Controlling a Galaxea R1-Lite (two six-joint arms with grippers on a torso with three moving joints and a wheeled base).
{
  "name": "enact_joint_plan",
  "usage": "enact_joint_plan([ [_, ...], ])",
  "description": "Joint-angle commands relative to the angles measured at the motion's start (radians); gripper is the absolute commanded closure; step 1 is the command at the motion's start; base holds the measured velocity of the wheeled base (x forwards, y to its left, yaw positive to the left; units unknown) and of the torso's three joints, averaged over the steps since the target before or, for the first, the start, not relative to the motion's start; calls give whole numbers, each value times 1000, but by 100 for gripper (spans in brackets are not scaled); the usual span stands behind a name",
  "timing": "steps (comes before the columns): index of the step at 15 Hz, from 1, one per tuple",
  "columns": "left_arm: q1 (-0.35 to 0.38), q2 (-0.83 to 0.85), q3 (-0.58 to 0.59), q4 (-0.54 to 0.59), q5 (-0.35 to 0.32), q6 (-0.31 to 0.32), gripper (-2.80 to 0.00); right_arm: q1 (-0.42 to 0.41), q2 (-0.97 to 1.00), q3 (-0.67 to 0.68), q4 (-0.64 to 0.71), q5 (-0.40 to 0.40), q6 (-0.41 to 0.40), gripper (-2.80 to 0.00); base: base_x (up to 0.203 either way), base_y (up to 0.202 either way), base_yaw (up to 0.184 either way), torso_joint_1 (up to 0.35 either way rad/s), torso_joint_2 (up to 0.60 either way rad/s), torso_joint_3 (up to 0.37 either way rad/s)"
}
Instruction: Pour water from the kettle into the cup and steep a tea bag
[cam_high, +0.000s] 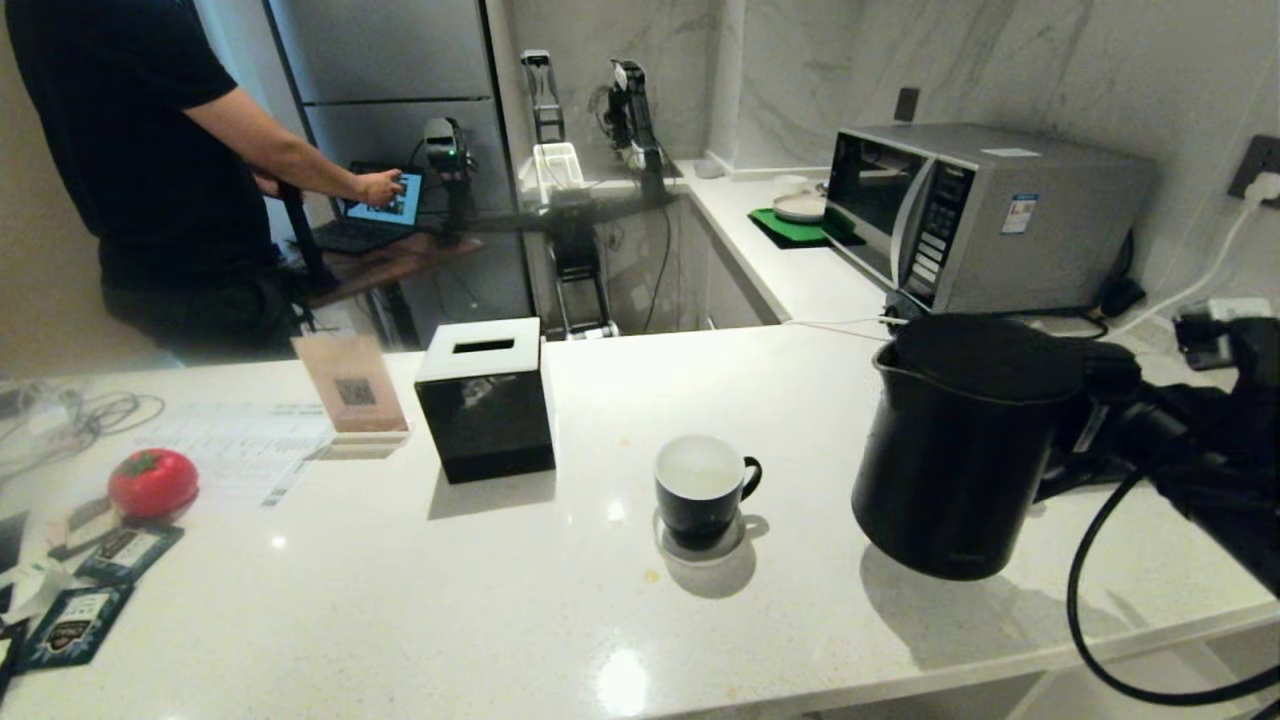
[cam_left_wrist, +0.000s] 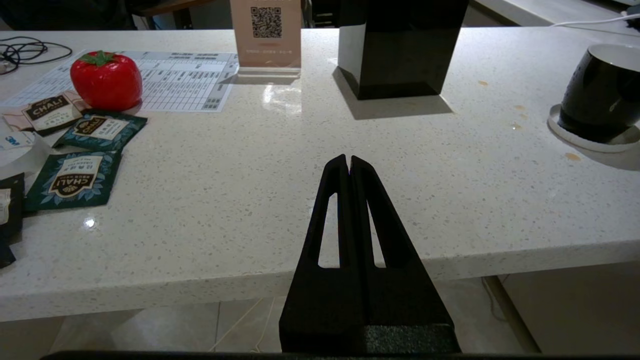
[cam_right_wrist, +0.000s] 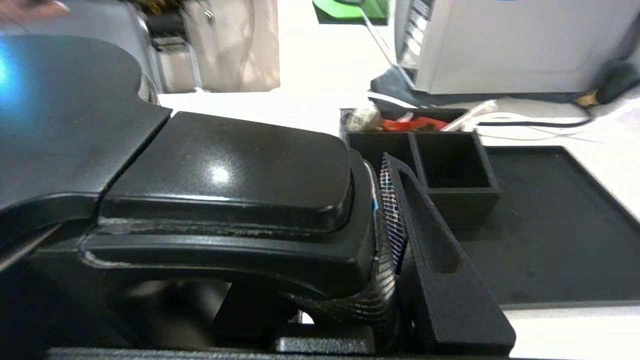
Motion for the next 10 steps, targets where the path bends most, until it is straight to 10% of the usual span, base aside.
enact_joint_plan([
  [1, 0, 2, 0, 0, 0, -1, 0, 11, -7, -21, -1, -2, -10, 0, 0, 0, 0, 0, 0, 0],
  [10, 0, 2, 0, 0, 0, -1, 0, 45, -7, -229, 226, -65, -19, 0, 0, 0, 0, 0, 0, 0],
])
